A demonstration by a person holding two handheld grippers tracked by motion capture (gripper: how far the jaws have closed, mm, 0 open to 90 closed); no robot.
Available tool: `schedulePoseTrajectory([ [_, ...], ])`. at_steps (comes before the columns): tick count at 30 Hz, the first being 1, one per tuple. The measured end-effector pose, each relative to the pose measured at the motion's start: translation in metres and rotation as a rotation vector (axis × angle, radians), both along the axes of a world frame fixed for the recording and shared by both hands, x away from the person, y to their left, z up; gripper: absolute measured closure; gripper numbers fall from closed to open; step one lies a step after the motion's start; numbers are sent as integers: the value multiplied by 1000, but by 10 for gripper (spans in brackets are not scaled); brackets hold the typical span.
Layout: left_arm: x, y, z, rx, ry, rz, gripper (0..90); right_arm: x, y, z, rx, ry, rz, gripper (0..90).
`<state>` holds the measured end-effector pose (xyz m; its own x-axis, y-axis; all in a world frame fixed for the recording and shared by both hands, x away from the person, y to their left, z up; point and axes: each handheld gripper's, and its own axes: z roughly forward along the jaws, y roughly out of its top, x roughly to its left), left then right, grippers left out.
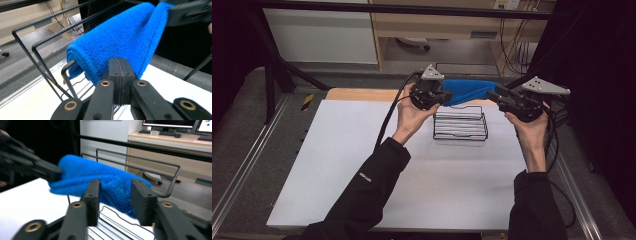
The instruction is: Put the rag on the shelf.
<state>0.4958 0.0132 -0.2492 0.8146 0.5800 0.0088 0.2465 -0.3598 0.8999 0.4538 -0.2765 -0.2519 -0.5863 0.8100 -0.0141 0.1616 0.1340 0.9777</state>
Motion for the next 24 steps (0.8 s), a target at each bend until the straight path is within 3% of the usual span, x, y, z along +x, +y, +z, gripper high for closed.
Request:
schedulePoseTrajectory([
  [5,3,-1,-10,13,3,4,899,-3,3,6,25,-6,15,573],
  [7,3,-1,-13,15,3,6,899,-3,4,5,28,5,28,638],
  [11,4,1,-17,3,4,7,899,0,6,-6,12,73,31,848],
  [13,4,1,-19,0,4,7,899,2,5,-14,5,100,19,900],
  [18,6,2,-22,-4,3,11,898,8,2,-33,-34,136,-42,900],
  [24,4,6,-20,-5,5,12,876,4,0,-37,-12,120,-30,861],
])
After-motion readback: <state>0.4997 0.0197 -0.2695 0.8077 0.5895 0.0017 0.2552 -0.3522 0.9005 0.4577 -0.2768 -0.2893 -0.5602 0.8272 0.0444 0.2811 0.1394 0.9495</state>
